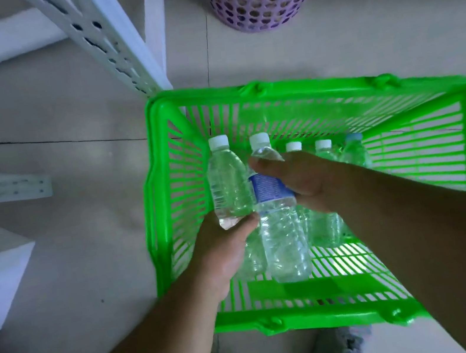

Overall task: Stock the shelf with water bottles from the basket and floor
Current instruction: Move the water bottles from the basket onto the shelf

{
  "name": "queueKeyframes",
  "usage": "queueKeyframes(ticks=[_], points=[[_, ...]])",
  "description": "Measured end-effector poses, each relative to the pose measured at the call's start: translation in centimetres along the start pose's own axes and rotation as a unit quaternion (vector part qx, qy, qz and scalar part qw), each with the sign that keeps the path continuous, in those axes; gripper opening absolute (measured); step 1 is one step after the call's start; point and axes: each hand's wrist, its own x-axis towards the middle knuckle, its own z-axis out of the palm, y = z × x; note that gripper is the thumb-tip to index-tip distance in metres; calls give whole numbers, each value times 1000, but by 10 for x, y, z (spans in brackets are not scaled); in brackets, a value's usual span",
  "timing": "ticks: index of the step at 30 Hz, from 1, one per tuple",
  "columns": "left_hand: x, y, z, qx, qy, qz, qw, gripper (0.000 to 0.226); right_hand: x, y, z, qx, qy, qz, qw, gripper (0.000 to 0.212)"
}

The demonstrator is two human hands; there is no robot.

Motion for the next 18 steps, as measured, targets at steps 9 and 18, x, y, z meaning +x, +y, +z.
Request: queueKeyframes(ticks=[9, 18], points=[[-159, 95, -31, -13, -25, 51, 998, 45, -184, -97, 13, 63, 75, -63, 993, 17], [-394, 193, -77, -26, -51, 101, 993, 33, -432, -207, 46, 42, 99, -153, 982, 32]])
